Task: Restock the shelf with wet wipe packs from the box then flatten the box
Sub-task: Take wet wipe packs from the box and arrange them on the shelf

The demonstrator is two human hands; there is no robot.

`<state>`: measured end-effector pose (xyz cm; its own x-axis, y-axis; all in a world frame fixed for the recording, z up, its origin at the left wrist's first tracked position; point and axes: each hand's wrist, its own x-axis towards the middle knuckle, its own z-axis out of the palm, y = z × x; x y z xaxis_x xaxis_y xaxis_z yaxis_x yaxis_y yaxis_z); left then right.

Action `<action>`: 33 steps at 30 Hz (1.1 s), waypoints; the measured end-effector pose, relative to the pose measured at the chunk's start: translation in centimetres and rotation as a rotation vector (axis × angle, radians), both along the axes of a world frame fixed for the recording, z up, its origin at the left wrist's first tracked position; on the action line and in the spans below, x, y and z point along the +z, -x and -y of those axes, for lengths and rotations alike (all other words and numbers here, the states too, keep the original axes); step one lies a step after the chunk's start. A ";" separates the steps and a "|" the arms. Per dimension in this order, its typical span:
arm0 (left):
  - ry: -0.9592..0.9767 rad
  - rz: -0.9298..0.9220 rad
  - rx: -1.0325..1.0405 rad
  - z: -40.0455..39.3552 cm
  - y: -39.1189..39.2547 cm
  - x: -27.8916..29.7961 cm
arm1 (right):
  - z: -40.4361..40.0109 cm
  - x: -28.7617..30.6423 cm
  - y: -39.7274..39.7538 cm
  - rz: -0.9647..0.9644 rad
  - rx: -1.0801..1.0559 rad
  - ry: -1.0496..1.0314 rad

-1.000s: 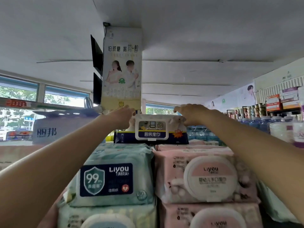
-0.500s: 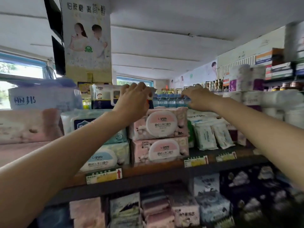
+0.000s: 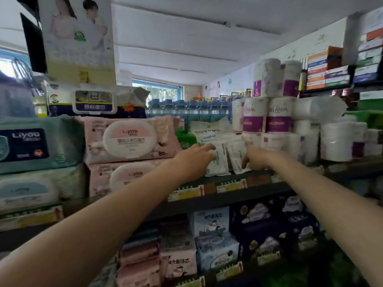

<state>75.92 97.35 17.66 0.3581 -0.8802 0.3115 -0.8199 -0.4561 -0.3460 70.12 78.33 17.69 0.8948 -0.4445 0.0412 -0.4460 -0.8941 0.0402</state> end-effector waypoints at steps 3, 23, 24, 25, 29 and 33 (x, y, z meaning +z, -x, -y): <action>-0.091 -0.078 0.083 4.2 -1.5 -0.6 | 3.6 -1.2 -1.1 -0.077 -0.001 -0.022; -0.360 -0.042 0.260 10.2 -4.6 -1.8 | 6.6 -1.9 -4.5 -0.051 0.160 -0.166; -0.342 -0.043 0.256 10.0 -4.5 -1.7 | 6.6 -1.5 -4.1 -0.007 0.164 -0.183; -0.311 -0.040 0.247 9.8 -4.3 -1.5 | 6.6 -1.0 -3.5 0.034 0.165 -0.193; -0.085 0.089 0.129 9.1 -2.4 -1.2 | 5.7 0.7 -1.5 0.143 0.150 -0.191; 0.099 0.157 -0.096 8.2 1.0 -2.0 | 3.0 1.4 1.3 0.205 0.142 -0.181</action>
